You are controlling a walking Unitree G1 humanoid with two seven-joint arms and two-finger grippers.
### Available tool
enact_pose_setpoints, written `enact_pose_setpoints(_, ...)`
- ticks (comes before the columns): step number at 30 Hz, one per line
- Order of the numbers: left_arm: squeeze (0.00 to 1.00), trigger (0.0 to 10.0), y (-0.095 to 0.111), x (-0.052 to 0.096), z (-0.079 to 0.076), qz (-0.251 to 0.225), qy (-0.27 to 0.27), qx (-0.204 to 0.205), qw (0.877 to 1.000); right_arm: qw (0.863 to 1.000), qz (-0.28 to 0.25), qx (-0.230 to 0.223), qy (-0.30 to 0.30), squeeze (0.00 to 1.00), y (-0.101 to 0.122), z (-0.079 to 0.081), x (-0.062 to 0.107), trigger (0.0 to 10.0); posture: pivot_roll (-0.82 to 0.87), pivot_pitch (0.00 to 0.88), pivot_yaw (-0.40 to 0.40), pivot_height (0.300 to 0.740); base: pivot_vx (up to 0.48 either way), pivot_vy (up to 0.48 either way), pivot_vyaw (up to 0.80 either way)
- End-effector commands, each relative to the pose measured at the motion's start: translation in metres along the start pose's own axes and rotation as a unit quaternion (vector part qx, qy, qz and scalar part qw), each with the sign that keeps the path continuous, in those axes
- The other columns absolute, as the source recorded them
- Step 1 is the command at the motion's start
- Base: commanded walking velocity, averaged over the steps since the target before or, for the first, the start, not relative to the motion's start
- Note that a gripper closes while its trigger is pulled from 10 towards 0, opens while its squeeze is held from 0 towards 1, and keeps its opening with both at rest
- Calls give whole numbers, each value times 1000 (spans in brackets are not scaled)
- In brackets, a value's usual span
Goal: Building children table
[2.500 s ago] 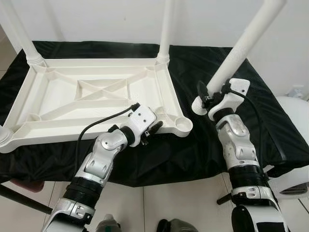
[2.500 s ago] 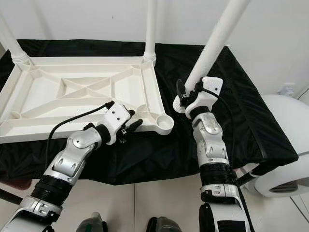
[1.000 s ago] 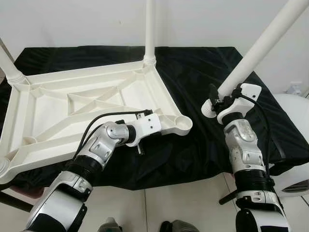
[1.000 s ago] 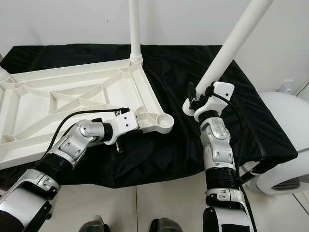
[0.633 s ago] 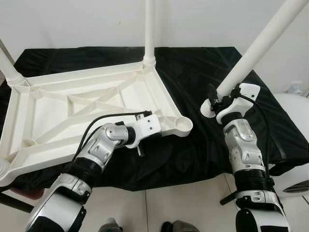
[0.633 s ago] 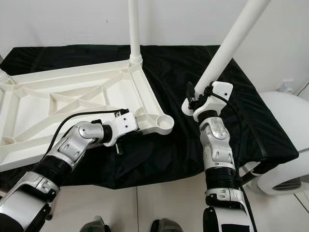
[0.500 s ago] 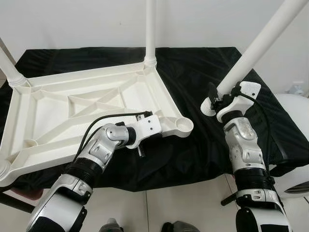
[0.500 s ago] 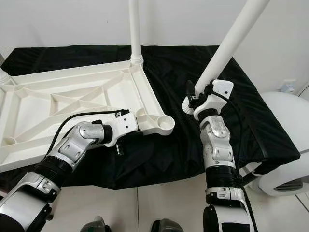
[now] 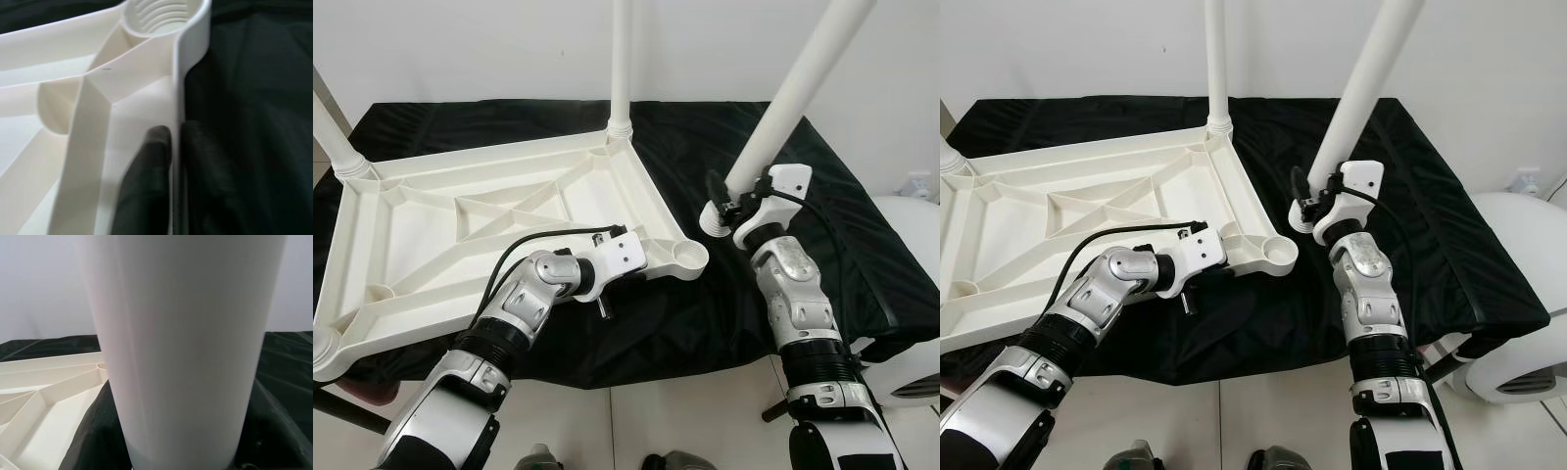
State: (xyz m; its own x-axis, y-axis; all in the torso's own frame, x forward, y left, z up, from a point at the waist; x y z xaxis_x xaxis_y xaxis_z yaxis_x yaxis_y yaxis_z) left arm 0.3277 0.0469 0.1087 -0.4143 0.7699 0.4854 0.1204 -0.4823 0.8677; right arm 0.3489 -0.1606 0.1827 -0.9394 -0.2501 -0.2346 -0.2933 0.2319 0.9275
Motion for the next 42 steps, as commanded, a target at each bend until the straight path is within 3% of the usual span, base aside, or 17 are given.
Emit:
enact_pose_setpoints(1,1000,10000,-29,-4,0,38,61,37,997,1000,-8,3,2,0,4,1,-1,10000,9,10,-34,740,0,0,0)
enact_pose_setpoints(3,1000,10000,-29,-4,1,41,62,36,997,1000,-9,3,2,0,4,0,-1,10000,8,11,-34,740,0,0,0)
enact_pose_setpoints(4,0,10000,-29,-4,0,42,62,39,996,1000,-9,3,1,0,5,-1,-1,10000,7,12,-34,740,0,0,0)
enact_pose_setpoints(22,0,10000,-25,-6,0,42,58,59,996,1000,-8,6,-9,0,5,-8,1,10000,9,33,-26,740,0,0,0)
enact_pose_setpoints(23,0,745,-25,-5,-1,41,54,56,996,1000,-9,5,-9,0,5,-7,0,10000,9,33,-27,740,0,0,0)
enact_pose_setpoints(24,0,745,-25,-5,-1,41,54,56,996,1000,-9,5,-9,0,5,-7,0,10000,9,33,-27,740,0,0,0)
enact_pose_setpoints(25,0,0,-25,-5,-1,39,50,56,996,1000,-10,4,-8,0,6,-6,0,10000,10,33,-26,740,0,0,0)
enact_pose_setpoints(26,0,2471,-25,-5,-2,41,48,49,997,1000,-11,2,-5,0,6,-5,-1,10000,11,33,-27,740,0,0,0)
enact_pose_setpoints(27,0,2471,-25,-4,-2,43,46,44,997,1000,-12,1,-4,0,7,-4,-2,10000,11,33,-27,740,0,0,0)
enact_pose_setpoints(28,0,10000,-26,-4,-1,50,53,46,996,1000,-12,1,-1,0,7,-3,-2,10000,13,34,-28,740,0,0,0)
enact_pose_setpoints(42,0,10000,-25,-5,1,49,61,47,996,999,-13,-9,33,0,8,11,-5,10000,15,37,-36,740,0,0,0)
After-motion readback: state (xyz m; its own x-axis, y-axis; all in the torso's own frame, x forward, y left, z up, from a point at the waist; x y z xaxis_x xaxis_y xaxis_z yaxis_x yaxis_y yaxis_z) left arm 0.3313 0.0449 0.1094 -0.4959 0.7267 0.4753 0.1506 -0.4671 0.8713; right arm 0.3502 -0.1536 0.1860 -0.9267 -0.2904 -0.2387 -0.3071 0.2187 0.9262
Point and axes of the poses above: a point about 5 cm out from each wrist's last joint towards the gripper, its own x axis pointing back from the gripper into the wrist, its own y axis along the axis of the wrist's last joint, z = x × y, the point moved 1 cm from there along -x, pointing out of the wrist towards the gripper, and after that the axes turned 15 degrees about x, right-handed, at the moved point
